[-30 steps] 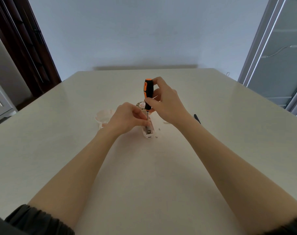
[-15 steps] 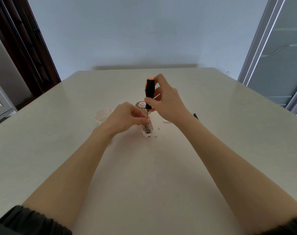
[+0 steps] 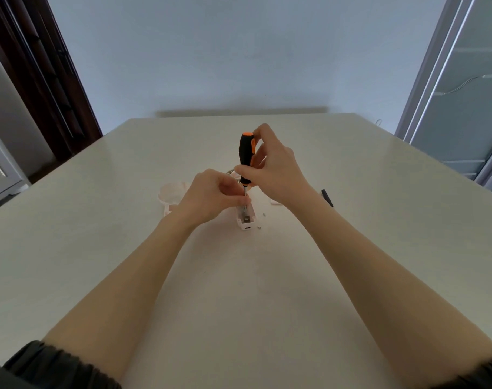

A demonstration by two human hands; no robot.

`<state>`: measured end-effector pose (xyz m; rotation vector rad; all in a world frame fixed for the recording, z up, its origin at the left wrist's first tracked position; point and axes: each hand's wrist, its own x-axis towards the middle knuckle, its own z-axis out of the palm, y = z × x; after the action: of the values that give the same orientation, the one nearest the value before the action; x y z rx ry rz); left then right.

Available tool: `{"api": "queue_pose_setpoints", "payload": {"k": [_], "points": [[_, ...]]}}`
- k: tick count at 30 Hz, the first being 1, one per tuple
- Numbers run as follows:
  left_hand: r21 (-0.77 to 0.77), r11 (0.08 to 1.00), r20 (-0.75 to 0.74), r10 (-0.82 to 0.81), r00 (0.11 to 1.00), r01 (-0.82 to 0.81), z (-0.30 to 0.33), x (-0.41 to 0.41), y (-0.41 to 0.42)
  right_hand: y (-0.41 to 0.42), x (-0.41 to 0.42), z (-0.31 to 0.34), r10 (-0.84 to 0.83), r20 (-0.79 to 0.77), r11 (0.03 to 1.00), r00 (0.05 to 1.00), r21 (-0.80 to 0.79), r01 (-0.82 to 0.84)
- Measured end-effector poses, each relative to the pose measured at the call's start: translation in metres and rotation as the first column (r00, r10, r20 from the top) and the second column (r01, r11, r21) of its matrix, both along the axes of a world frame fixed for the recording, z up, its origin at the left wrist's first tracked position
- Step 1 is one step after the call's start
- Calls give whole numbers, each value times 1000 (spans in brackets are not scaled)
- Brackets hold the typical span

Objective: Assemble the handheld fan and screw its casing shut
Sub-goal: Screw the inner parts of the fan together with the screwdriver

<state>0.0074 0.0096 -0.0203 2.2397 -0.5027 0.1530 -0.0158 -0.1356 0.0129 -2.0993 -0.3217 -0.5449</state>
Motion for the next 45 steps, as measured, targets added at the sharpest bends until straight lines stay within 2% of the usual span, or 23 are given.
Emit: {"api": "queue_pose_setpoints", "payload": {"k": [7, 11, 15, 24, 29, 36, 41, 45], "points": [[-3, 1000, 2, -8, 1000, 8, 0, -2, -1, 1, -4, 3, 44, -35, 998, 998, 43, -43], [-10, 1000, 0, -24, 1000, 24, 0, -2, 0, 2, -3, 8, 120, -115, 984, 986, 148, -102], [-11, 1000, 2, -26, 1000, 26, 0, -3, 0, 2, -4, 5, 146, -126, 983, 981, 126, -130], [3, 999, -6, -35, 999, 35, 2, -2, 1, 2, -3, 2, 26, -23, 999, 999, 23, -26], [-84, 996, 7, -7, 1000, 8, 3, -5, -2, 3, 0, 0, -25, 2, 997, 1000, 70, 25], [-106, 994, -13, 12, 1000, -13, 0, -3, -2, 10, 1, -5, -46, 1, 992, 999, 120, 45], [-91, 996, -12, 15, 1000, -16, 1, -2, -3, 8, -3, 2, 54, -86, 986, 995, 159, -39], [-95, 995, -18, 11, 1000, -13, 0, -1, -1, 5, -6, 9, 124, -72, 977, 990, 185, -109]]}}
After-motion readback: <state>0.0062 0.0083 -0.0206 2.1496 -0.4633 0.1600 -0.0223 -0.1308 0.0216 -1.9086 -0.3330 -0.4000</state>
